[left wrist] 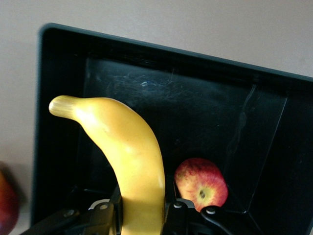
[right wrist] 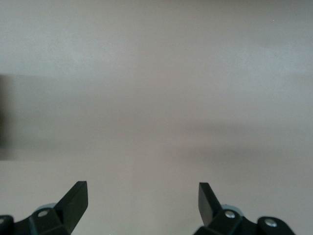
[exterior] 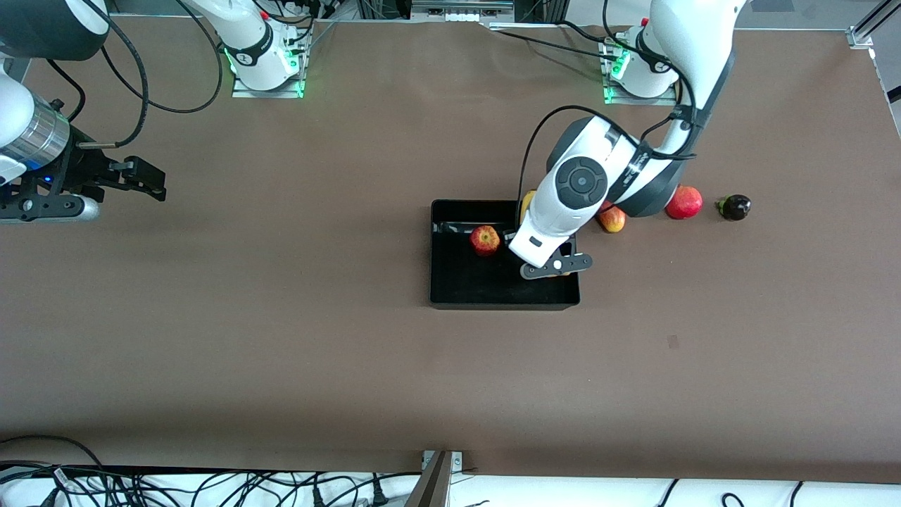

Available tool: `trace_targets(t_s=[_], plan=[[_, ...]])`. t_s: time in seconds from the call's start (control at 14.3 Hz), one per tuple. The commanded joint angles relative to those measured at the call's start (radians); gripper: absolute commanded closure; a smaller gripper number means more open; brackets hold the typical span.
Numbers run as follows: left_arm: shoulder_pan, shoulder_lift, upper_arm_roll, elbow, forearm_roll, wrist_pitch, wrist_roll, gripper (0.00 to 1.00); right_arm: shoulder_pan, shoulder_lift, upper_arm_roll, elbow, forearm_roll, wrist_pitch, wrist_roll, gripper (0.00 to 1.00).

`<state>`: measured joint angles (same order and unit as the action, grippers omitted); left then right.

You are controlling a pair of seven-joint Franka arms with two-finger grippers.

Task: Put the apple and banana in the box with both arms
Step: 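Carry the banana with the left gripper over the black box, then lower the banana into the box beside the apple and open the left gripper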

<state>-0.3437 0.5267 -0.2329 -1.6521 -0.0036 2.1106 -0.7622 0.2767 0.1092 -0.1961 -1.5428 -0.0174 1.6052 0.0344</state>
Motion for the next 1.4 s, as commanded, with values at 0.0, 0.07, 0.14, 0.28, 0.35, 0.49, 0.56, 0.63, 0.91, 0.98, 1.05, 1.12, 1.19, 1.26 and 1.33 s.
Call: trace_targets(t_s=[0.0, 0.07, 0.14, 0.28, 0.35, 0.49, 0.56, 0.63, 0.91, 0.98, 1.05, 1.12, 1.19, 1.26, 1.33], plan=[[-0.034, 0.03, 0.018, 0.003, -0.012, 0.052, -0.009, 1.0, -0.005, 0.007, 0.001, 0.021, -0.003, -0.002, -0.014, 0.0], [-0.035, 0.041, 0.018, 0.003, -0.009, 0.071, -0.009, 1.0, -0.005, 0.007, 0.001, 0.021, -0.003, -0.002, -0.014, 0.0], [-0.035, 0.05, 0.018, 0.003, -0.009, 0.09, -0.009, 1.0, -0.005, 0.007, 0.001, 0.021, -0.003, -0.002, -0.014, 0.0], [-0.035, 0.075, 0.02, 0.003, 0.0, 0.123, -0.006, 1.0, -0.005, 0.007, 0.001, 0.021, -0.003, -0.002, -0.014, 0.0], [-0.035, 0.087, 0.018, 0.003, 0.022, 0.137, -0.008, 1.0, -0.005, 0.007, 0.001, 0.021, -0.003, -0.002, -0.014, 0.0], [-0.035, 0.11, 0.02, 0.002, 0.03, 0.166, -0.008, 1.0, -0.005, 0.007, 0.001, 0.021, -0.003, -0.002, -0.014, 0.0], [-0.034, 0.121, 0.02, 0.002, 0.039, 0.173, -0.008, 1.0, -0.005, 0.007, 0.001, 0.021, -0.003, -0.002, -0.014, 0.0], [-0.029, 0.131, 0.02, 0.002, 0.06, 0.177, -0.009, 1.0, -0.005, 0.007, 0.0, 0.021, -0.003, -0.002, -0.014, 0.0], [-0.023, 0.165, 0.02, -0.011, 0.076, 0.213, -0.009, 1.0, -0.005, 0.007, 0.001, 0.021, -0.003, -0.002, -0.014, 0.0], [-0.02, 0.17, 0.02, -0.011, 0.089, 0.213, -0.009, 1.0, -0.005, 0.007, 0.0, 0.021, -0.003, -0.002, -0.014, 0.0], [-0.017, 0.171, 0.02, -0.011, 0.097, 0.213, -0.009, 1.0, -0.005, 0.007, 0.001, 0.021, -0.003, -0.002, -0.014, 0.0], [-0.017, 0.174, 0.02, -0.012, 0.097, 0.221, -0.009, 0.91, -0.005, 0.007, 0.001, 0.021, -0.004, -0.002, -0.014, 0.0], [-0.017, 0.179, 0.02, -0.012, 0.097, 0.223, -0.009, 0.75, -0.005, 0.007, 0.001, 0.021, -0.003, -0.002, -0.014, 0.0], [-0.015, 0.179, 0.02, -0.012, 0.097, 0.224, -0.008, 0.39, -0.005, 0.007, 0.001, 0.021, -0.004, -0.002, -0.014, 0.0], [-0.015, 0.18, 0.02, -0.012, 0.097, 0.224, -0.008, 0.19, -0.005, 0.007, 0.001, 0.021, -0.004, -0.002, -0.014, 0.0]])
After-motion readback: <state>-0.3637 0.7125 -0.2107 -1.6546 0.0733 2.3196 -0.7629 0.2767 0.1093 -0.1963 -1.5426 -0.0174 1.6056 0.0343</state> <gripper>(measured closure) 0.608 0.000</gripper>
